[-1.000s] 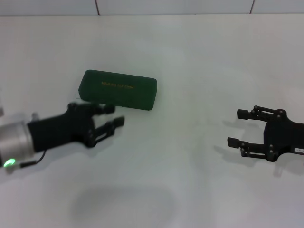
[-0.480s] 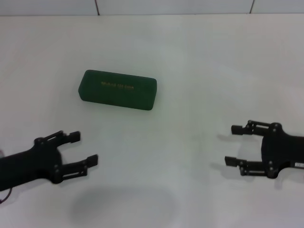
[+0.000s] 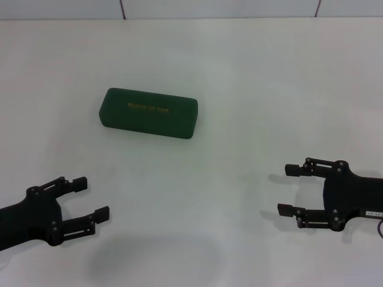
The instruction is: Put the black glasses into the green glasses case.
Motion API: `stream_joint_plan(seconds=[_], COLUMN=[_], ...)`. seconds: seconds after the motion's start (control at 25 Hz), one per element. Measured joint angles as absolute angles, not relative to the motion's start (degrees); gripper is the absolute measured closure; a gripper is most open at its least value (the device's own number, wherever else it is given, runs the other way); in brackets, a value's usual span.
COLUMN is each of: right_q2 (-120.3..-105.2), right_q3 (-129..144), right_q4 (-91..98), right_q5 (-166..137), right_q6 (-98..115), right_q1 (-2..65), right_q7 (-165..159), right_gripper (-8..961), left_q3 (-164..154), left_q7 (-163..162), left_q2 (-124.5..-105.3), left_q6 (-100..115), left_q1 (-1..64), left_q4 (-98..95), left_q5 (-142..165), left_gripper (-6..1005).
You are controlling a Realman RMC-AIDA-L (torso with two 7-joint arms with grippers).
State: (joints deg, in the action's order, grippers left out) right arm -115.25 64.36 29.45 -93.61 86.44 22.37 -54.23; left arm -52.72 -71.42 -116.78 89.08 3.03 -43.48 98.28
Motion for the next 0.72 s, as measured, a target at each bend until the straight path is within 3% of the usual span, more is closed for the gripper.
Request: stream_joint_plan(seconds=[0.72], right_q2=[-115.17], right_q3=[64.07], right_q4=[29.61], right_q5=[-93.58], right_q6=[86.07], right_q1=[22.35], right_q7=[-54.13], right_gripper=[199], left_q3=[-52.64], left_q7=[-71.65], left_q2=[-116.07], left_q6=[93.73], left_q1=[4.31], left_q4=[-43.51], left_q5=[99.98], left_gripper=[115])
